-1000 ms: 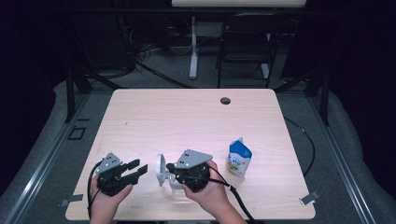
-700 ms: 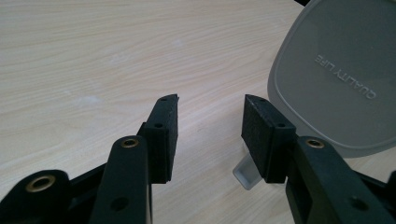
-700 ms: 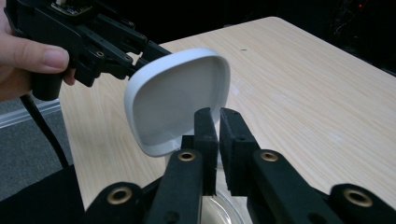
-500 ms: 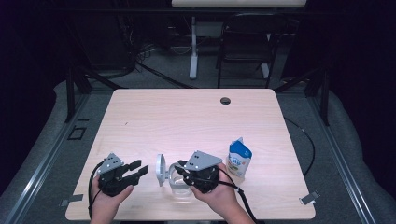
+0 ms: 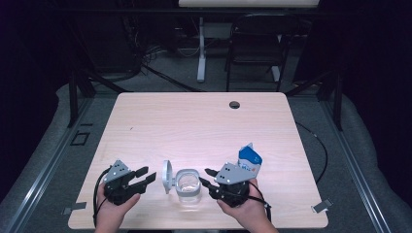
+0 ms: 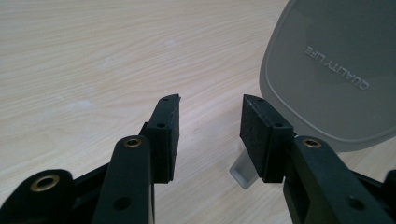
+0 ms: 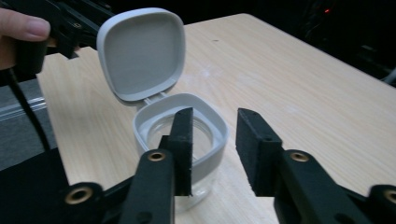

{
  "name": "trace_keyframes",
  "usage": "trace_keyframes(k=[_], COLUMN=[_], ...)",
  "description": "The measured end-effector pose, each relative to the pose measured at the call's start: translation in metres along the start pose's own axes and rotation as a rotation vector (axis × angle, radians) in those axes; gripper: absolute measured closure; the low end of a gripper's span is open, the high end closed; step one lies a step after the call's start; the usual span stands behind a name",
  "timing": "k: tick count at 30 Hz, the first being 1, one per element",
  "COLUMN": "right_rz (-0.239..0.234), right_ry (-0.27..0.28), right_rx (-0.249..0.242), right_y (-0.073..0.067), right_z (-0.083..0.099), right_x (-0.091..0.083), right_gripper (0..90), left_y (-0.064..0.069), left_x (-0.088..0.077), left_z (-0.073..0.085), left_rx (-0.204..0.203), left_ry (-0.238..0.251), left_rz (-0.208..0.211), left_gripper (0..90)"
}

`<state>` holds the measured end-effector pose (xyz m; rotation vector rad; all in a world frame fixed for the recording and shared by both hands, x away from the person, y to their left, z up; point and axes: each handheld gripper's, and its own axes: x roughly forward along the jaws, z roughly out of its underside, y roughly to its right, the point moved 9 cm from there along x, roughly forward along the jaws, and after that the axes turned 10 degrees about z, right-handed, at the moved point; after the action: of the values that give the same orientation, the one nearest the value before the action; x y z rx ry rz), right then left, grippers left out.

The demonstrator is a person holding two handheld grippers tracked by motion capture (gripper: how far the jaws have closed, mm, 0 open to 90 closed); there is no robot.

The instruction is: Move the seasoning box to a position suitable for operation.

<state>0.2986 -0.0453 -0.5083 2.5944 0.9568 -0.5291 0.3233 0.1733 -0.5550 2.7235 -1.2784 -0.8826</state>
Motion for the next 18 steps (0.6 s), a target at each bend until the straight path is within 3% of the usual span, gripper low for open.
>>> trace_keyframes(k=[3,6,18], right_rz=[0.025,0.039,0.086], right_ry=[0.003,0.000,-0.026], right_rx=[-0.019,-0.023,0.041], right_y=[0.003,0.006,0.029], right_z=[0.005,0.013,0.049], right_x=[-0.005,-0.009,-0.026], right_gripper=[57.8,56.4,55.8], left_y=[-0.003,-0.004,-0.011], left_x=[-0.003,-0.004,-0.008], left_z=[-0.003,-0.003,-0.002], left_rx=[-0.005,-0.016,-0.060], left_ry=[0.017,0.028,0.043], left_rz=[-0.006,-0.010,-0.034], left_gripper=[57.1,56.2,50.5])
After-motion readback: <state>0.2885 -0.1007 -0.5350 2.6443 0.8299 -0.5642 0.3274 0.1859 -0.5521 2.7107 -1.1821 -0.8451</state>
